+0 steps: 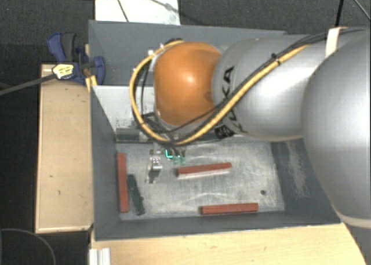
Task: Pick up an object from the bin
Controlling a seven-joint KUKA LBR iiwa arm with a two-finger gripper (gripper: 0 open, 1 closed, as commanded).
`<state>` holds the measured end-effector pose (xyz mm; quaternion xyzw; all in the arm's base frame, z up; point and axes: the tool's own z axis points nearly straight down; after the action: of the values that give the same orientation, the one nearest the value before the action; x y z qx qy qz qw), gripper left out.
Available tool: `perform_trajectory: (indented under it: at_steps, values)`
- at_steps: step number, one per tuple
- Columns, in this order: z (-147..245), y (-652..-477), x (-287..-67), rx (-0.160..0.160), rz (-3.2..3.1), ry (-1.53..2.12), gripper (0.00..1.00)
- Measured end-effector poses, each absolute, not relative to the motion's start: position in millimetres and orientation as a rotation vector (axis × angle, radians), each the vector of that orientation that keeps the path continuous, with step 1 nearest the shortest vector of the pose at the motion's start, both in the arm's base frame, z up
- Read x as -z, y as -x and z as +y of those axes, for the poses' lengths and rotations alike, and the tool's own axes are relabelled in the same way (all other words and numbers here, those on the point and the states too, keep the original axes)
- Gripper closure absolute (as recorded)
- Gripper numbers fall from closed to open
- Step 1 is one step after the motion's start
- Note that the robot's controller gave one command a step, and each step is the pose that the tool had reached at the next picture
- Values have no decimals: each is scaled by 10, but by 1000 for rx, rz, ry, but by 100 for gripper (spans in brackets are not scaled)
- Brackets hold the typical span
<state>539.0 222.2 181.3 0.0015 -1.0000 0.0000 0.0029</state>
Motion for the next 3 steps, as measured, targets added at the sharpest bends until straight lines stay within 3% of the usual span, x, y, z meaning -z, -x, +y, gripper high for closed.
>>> perform_trajectory:
  at_steps: [2,3]
  values:
    - [2007,-5396,-1826,6,-3141,-138,0]
    - [1533,-5534,-1746,0,-3100,-514,0]
